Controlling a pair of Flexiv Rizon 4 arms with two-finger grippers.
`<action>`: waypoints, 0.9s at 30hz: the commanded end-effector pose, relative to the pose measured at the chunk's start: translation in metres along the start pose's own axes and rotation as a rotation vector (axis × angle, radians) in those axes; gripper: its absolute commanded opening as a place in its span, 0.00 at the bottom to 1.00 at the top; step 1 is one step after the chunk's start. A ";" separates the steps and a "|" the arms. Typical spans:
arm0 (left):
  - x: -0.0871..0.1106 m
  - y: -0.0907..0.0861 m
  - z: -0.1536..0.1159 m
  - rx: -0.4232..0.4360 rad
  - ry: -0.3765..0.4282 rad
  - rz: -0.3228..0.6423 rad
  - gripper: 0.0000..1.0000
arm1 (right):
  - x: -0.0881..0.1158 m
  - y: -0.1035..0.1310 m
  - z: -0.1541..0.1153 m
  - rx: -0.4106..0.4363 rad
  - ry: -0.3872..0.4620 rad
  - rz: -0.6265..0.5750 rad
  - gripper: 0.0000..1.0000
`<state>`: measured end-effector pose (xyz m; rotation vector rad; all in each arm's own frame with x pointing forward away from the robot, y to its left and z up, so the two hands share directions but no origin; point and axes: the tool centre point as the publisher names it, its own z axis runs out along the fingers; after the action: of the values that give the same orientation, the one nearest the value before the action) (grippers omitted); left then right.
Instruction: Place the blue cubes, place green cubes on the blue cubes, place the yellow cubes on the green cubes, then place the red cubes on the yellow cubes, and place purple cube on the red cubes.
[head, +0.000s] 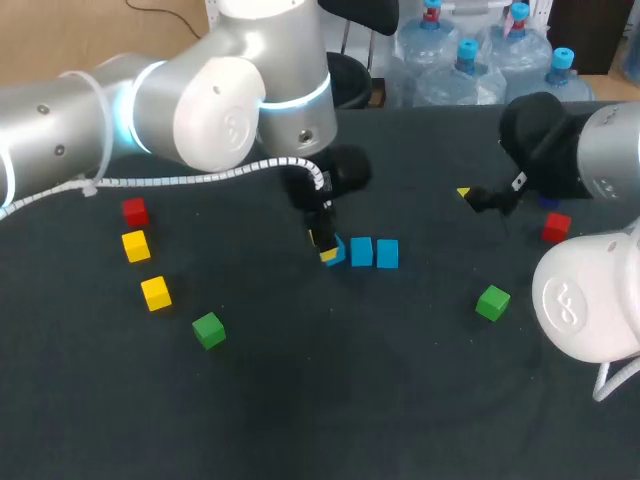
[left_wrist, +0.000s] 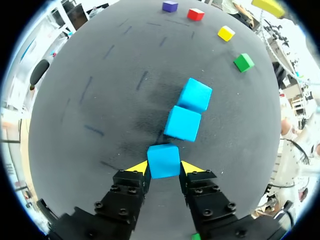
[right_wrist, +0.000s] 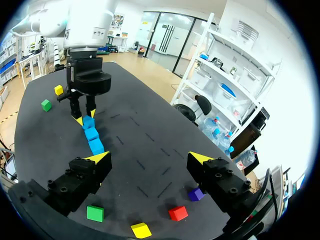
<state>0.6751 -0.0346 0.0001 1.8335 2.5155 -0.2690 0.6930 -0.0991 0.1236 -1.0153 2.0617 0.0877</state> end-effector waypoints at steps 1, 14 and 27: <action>0.006 0.001 0.001 0.009 -0.010 0.021 0.21 | 0.000 -0.001 -0.001 -0.002 0.001 0.000 1.00; 0.007 -0.002 -0.001 0.004 -0.023 0.122 0.31 | 0.000 -0.001 -0.001 -0.002 0.001 0.000 1.00; 0.008 -0.008 -0.005 0.003 -0.001 0.259 0.20 | 0.000 -0.001 -0.001 -0.002 0.001 0.000 1.00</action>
<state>0.6660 -0.0288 0.0040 2.1225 2.2464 -0.2668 0.6930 -0.0991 0.1236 -1.0153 2.0617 0.0877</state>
